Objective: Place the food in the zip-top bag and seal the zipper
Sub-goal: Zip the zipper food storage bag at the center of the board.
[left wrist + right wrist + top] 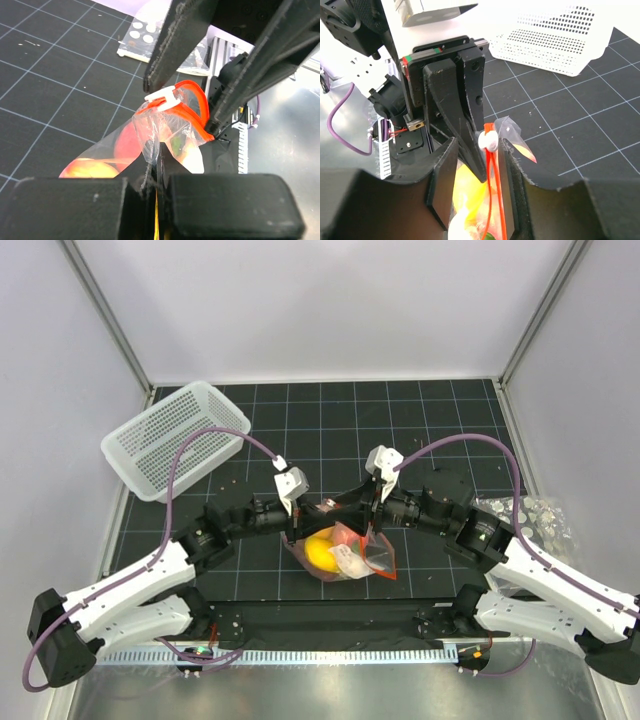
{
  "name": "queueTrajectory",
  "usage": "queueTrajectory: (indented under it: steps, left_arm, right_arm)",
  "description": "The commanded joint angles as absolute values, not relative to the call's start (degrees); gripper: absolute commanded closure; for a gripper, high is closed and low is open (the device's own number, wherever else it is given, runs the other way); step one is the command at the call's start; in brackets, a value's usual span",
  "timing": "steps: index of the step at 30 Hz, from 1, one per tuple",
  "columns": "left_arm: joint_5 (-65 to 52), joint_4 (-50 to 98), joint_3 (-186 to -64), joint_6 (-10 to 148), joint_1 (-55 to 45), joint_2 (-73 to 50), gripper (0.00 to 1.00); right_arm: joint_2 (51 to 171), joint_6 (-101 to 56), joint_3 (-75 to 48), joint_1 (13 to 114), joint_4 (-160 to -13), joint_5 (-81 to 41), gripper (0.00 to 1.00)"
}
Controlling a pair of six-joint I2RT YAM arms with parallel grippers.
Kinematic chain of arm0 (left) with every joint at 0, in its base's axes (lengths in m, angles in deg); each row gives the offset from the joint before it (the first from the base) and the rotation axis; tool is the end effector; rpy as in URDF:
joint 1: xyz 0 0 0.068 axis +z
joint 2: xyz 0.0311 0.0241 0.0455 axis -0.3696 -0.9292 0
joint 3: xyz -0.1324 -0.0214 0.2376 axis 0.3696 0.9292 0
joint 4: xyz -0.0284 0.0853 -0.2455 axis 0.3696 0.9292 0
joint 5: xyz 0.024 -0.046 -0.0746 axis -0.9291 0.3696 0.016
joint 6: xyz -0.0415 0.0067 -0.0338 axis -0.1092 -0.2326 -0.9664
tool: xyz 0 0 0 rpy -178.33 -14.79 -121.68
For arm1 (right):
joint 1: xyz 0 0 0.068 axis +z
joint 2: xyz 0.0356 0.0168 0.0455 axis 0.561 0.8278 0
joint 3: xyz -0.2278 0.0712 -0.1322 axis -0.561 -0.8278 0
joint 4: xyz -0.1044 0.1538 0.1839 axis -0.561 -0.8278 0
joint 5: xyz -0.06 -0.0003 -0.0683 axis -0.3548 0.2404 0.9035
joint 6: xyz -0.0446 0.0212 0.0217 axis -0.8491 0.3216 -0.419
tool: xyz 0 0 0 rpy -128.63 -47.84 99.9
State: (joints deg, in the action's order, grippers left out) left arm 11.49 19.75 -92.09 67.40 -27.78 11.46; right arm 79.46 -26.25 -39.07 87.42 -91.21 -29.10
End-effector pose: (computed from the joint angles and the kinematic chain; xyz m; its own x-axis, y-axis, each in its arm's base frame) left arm 0.1292 -0.1754 0.3116 -0.2913 0.0373 -0.9559 0.9259 0.2623 -0.2719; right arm 0.1113 0.1665 0.3696 -0.1000 -0.0412 -0.9941 -0.9365 0.3414 0.0801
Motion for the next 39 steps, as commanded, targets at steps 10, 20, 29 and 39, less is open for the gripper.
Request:
queueTrajectory:
  steps: [10,20,29,39]
  left_arm:
    - [16.4,17.1,-95.1,67.5,-27.6,10.8,1.0]
    - [15.7,17.1,-94.8,67.3,-27.6,12.2,0.66]
    - [16.3,14.2,-93.1,66.4,-27.7,15.8,0.52]
    - [17.0,13.0,-93.0,66.4,-27.6,15.5,1.0]
  right_arm:
    - [80.4,-25.3,-38.2,87.8,-88.7,-26.5,0.84]
    - [80.1,-23.4,-37.8,87.6,-88.6,-27.8,0.99]
    - [78.0,-21.0,-36.8,87.7,-89.4,-33.0,0.99]
    - [79.8,-20.6,-36.3,87.7,-89.3,-35.9,0.99]
